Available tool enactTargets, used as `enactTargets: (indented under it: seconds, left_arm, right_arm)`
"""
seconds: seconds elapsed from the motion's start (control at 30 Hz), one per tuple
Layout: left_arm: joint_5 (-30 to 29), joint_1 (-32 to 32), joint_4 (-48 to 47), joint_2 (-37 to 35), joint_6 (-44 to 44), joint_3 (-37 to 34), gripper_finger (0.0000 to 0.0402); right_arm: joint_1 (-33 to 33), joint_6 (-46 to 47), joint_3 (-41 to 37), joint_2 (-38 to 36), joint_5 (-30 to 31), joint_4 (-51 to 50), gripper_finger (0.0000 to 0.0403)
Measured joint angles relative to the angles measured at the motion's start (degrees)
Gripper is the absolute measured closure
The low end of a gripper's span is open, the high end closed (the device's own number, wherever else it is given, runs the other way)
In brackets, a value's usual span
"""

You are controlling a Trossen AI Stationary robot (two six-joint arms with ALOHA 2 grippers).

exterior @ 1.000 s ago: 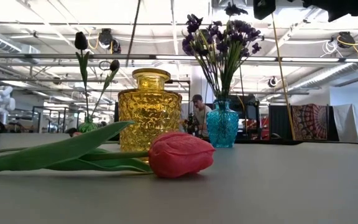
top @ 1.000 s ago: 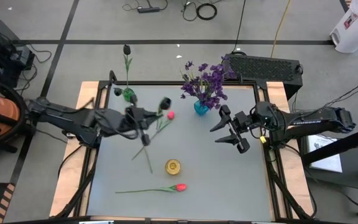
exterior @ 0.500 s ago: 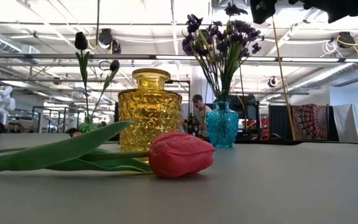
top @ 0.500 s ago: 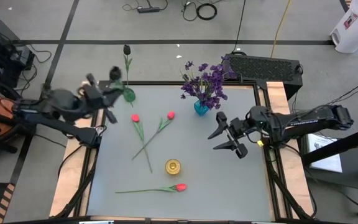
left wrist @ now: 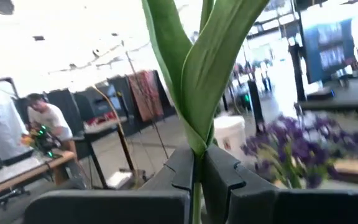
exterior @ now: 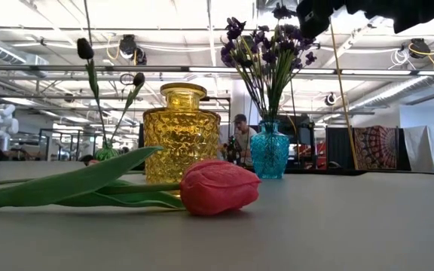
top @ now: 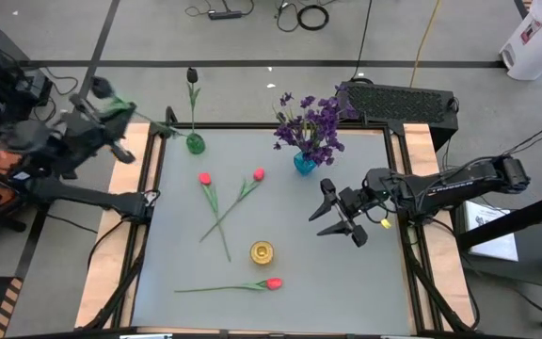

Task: Sort flowers into vase by color
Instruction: Put the black flower into the green vase

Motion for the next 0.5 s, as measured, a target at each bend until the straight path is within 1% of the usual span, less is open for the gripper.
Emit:
enactTargets:
  seconds: [0.07, 0.17, 0.27, 0.33, 0.5]
  left_arm:
    - [0.1, 0.0, 1.4, -1.8, 0.8, 0.0, 0.0385]
    - [2.6, -0.1, 3.0, -3.9, 0.9, 0.0, 0.0385]
    - [3.4, -0.1, 4.6, -5.0, 2.4, 0.0, 0.0385]
    - [3.0, -0.1, 4.8, -5.3, 4.0, 0.0, 0.0385]
    - [-0.7, -0.1, 4.4, -5.3, 7.0, 0.0, 0.0385]
  right_arm:
    - [0.0, 0.0, 0.0, 0.7, 0.1, 0.2, 0.0206]
    - [0.0, 0.0, 0.0, 1.9, 0.6, 0.7, 0.0206]
    - [0.0, 0.0, 0.0, 2.7, 3.0, 1.0, 0.0206]
    - [0.0, 0.0, 0.0, 3.3, 4.0, 1.0, 0.0206]
    - [0.0, -0.2, 0.0, 4.6, 4.2, 1.8, 0.0206]
